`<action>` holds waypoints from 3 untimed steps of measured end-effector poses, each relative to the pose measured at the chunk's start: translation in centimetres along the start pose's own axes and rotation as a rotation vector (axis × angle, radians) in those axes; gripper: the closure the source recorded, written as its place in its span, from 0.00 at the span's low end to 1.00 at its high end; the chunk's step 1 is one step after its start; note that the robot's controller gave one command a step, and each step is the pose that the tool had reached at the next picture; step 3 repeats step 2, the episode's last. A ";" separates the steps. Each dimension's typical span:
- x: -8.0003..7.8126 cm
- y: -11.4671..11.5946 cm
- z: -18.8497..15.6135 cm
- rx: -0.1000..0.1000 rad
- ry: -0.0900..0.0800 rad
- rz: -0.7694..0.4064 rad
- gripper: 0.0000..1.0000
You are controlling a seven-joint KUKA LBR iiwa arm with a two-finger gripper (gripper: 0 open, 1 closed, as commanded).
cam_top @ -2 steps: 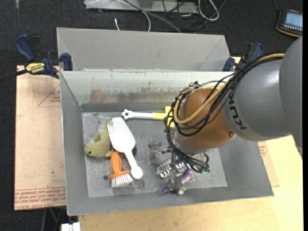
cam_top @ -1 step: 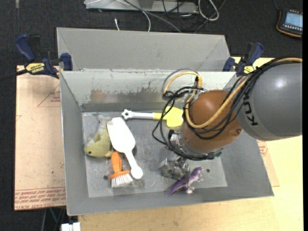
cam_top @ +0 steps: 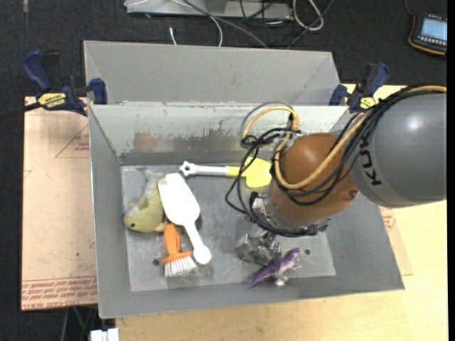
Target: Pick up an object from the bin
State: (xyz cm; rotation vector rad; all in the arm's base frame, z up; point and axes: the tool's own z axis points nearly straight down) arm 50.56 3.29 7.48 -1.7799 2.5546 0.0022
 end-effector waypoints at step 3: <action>2.4 -0.8 -6.3 -0.005 -0.002 0.022 1.00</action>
Offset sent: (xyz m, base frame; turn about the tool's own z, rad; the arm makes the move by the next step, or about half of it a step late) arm -0.0012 -0.0277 0.0637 0.0200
